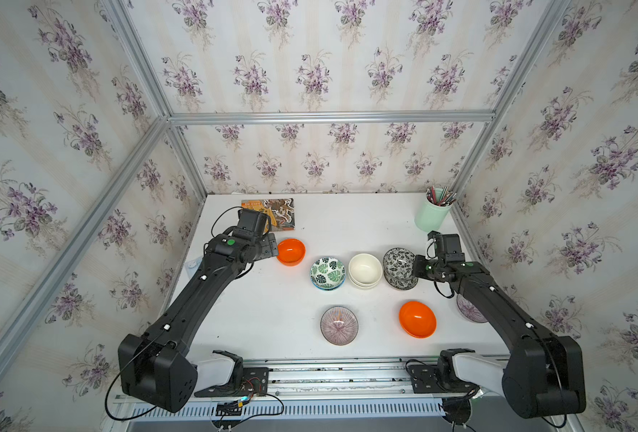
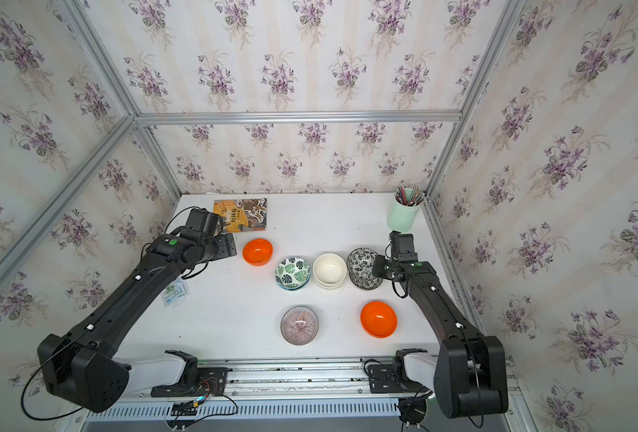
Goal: Stack the bowls
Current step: Place the bowl on the bowl.
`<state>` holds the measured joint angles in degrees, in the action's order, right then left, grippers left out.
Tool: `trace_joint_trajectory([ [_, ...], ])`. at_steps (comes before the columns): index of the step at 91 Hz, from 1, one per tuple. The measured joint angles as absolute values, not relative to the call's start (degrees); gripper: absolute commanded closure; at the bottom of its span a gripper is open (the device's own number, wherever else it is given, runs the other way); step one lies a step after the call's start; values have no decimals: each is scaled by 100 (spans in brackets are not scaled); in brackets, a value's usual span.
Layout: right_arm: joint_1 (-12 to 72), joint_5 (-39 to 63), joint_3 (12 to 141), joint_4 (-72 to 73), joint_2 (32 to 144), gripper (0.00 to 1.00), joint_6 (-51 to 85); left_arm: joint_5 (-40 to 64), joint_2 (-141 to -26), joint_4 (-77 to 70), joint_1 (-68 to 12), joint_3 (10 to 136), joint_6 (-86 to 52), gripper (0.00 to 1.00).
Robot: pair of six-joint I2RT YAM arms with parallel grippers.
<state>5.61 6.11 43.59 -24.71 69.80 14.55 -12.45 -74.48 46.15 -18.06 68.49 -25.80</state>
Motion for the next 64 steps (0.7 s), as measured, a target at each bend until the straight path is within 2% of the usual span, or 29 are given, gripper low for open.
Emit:
trace_joint_trajectory([
  [64, 556, 344, 4359, -2602, 7483, 91, 1380, -1194, -7583, 4515, -1804, 6993, -2512, 7],
])
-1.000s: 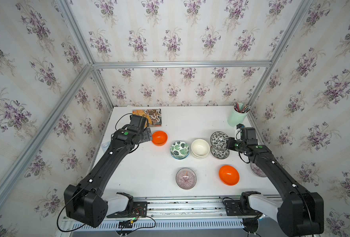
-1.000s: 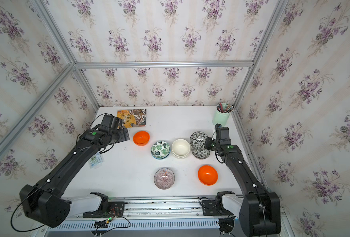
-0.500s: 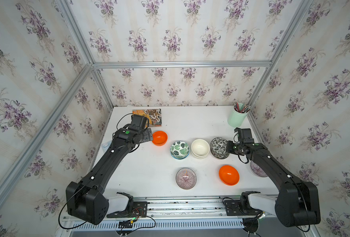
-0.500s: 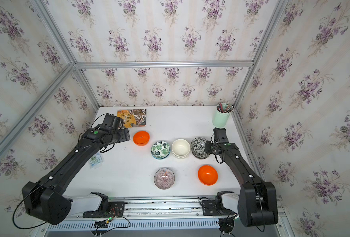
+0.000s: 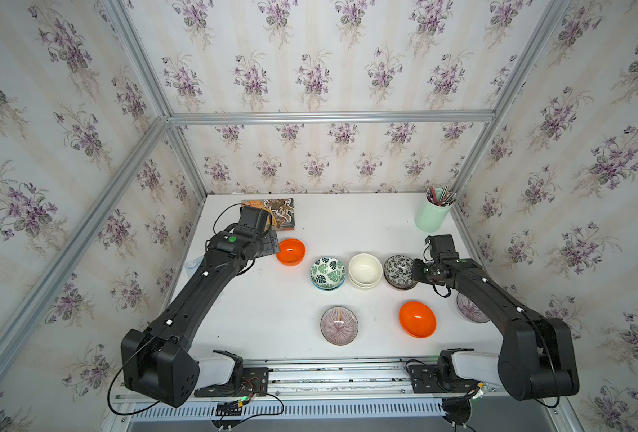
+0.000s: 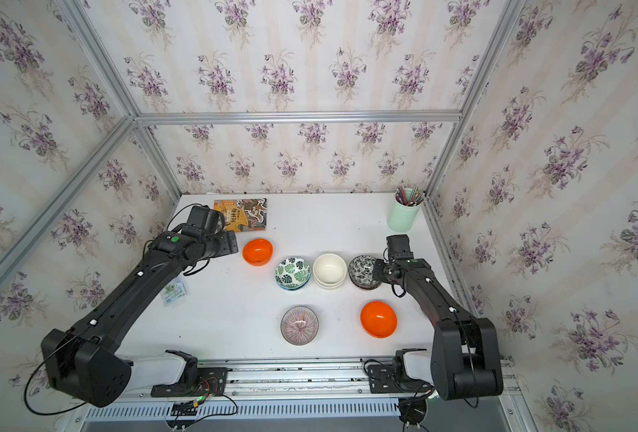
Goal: Stack the bowls
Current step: Place the bowl on the bowl.
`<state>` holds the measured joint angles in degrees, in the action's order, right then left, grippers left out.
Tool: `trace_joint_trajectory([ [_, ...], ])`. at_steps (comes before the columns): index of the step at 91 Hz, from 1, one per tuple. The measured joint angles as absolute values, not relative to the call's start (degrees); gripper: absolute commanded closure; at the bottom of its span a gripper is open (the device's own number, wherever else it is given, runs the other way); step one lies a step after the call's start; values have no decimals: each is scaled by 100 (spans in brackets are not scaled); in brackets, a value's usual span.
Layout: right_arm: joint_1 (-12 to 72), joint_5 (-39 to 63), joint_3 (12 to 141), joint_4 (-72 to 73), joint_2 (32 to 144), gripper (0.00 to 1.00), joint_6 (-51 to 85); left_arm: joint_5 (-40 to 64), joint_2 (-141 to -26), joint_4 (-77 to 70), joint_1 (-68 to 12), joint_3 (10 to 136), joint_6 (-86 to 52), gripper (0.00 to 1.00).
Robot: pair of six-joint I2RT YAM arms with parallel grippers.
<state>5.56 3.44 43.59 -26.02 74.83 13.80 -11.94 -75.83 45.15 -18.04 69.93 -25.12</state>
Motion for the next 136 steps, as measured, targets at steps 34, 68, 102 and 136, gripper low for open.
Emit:
trace_joint_trajectory([
  [34, 556, 259, 4379, -2554, 7572, 72, 1402, -1166, -7583, 4517, -1806, 6993, -2512, 7],
  [68, 561, 45, 4379, -2563, 7299, 81, 1527, -947, -7655, 4510, -1806, 7142, -2432, 8],
  [102, 561, 115, 4327, -2381, 7476, 90, 1629, -902, -7675, 4519, -1806, 7172, -2410, 8],
  [136, 561, 158, 4348, -2386, 7413, 93, 1612, -899, -7682, 4525, -1806, 7183, -2410, 8],
])
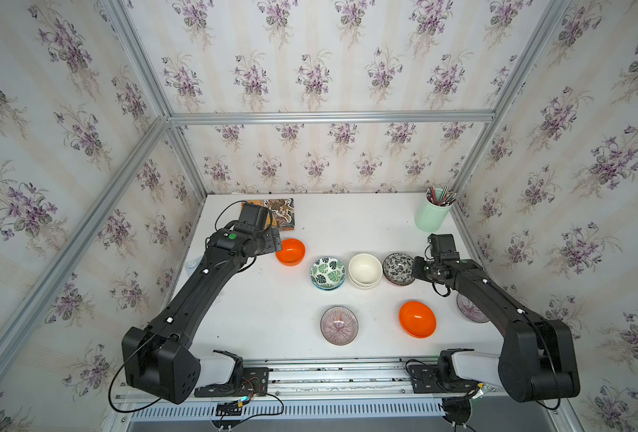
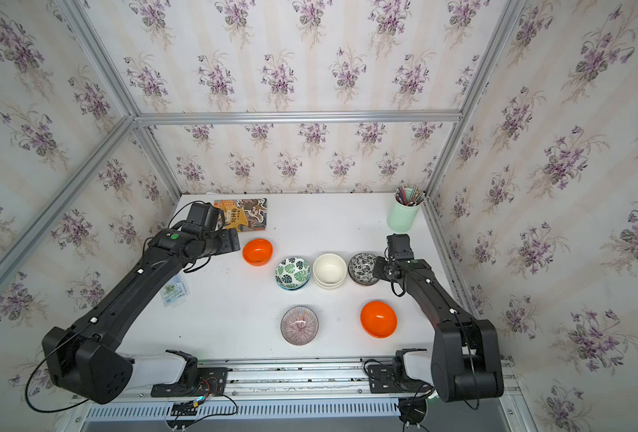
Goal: Stack the bowls
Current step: Place the bowl on the bowl.
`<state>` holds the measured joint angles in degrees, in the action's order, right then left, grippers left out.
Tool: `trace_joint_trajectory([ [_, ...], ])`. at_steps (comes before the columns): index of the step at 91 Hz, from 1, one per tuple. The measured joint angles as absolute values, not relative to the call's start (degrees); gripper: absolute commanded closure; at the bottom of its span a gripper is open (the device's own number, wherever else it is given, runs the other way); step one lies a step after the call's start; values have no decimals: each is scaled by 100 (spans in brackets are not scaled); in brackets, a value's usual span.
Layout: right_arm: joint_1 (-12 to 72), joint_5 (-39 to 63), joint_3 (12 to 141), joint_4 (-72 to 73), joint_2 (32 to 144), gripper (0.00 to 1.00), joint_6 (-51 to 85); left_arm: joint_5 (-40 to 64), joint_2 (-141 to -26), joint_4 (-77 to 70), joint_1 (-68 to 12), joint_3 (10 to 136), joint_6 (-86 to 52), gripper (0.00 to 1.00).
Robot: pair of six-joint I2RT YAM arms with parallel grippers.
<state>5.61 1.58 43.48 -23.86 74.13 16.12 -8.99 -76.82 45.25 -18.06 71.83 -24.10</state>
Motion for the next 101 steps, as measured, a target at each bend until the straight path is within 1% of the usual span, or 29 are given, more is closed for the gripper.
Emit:
trace_joint_trajectory([
  [18, 561, 189, 4348, -2517, 7192, 91, 1586, -899, -7684, 4530, -1806, 7183, -2410, 8],
  [57, 556, 246, 4359, -2504, 7428, 90, 1525, -805, -7697, 4525, -1806, 7155, -2410, 8],
  [61, 556, 246, 4362, -2504, 7430, 86, 1525, -788, -7697, 4525, -1813, 7153, -2410, 8],
  [68, 556, 248, 4370, -2528, 7395, 74, 1509, -788, -7693, 4532, -1879, 7153, -2405, 9],
  [80, 556, 235, 4541, -2687, 7017, 61, 1505, -779, -7664, 4587, -2412, 7118, -2362, 13],
  [88, 561, 154, 4772, -2740, 6742, 58, 1505, -766, -7609, 4707, -3006, 7030, -2318, 16],
  [101, 563, -62, 5120, -2779, 6504, 54, 1479, -670, -7511, 4910, -4200, 6573, -2359, 23],
])
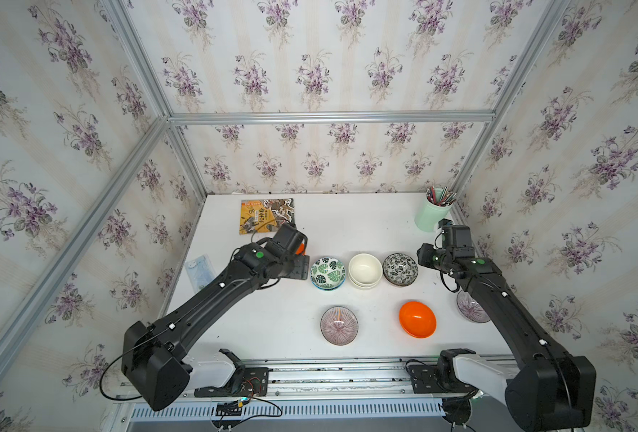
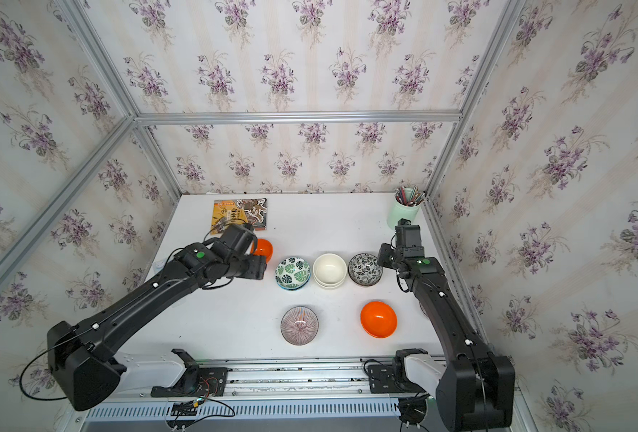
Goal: Stack the bowls
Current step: Place the bowl on the bowl, then pick up the bowl from the center of the board.
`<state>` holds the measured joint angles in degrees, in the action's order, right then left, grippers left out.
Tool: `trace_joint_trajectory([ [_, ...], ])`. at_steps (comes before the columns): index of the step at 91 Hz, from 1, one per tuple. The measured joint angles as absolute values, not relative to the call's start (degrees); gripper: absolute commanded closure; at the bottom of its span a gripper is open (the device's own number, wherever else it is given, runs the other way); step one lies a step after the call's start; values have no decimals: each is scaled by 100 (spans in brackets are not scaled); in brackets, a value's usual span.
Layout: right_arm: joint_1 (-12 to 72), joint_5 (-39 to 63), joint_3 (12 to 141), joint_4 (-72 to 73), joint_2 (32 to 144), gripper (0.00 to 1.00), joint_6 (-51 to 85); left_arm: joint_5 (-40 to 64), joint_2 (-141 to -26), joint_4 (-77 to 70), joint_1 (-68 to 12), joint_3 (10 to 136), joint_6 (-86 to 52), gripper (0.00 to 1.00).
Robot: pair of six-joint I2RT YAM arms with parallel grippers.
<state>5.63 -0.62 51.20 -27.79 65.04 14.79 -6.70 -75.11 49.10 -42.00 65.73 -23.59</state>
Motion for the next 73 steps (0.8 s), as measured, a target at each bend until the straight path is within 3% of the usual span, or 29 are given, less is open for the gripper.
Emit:
trace_joint_trajectory([
  [18, 563, -161, 5398, -2766, 6871, 52, 1424, -414, -7620, 5043, -5271, 5817, -2744, 27],
  [37, 692, -71, 5518, -2626, 7177, 52, 1396, -211, -7937, 4912, -6031, 5881, -3085, 28],
  [55, 770, -73, 5566, -2571, 7240, 51, 1391, -231, -8777, 4759, -6344, 6101, -3236, 32],
  [73, 792, -80, 5623, -2574, 7205, 52, 1350, -368, -9216, 4718, -6340, 6047, -3350, 46],
])
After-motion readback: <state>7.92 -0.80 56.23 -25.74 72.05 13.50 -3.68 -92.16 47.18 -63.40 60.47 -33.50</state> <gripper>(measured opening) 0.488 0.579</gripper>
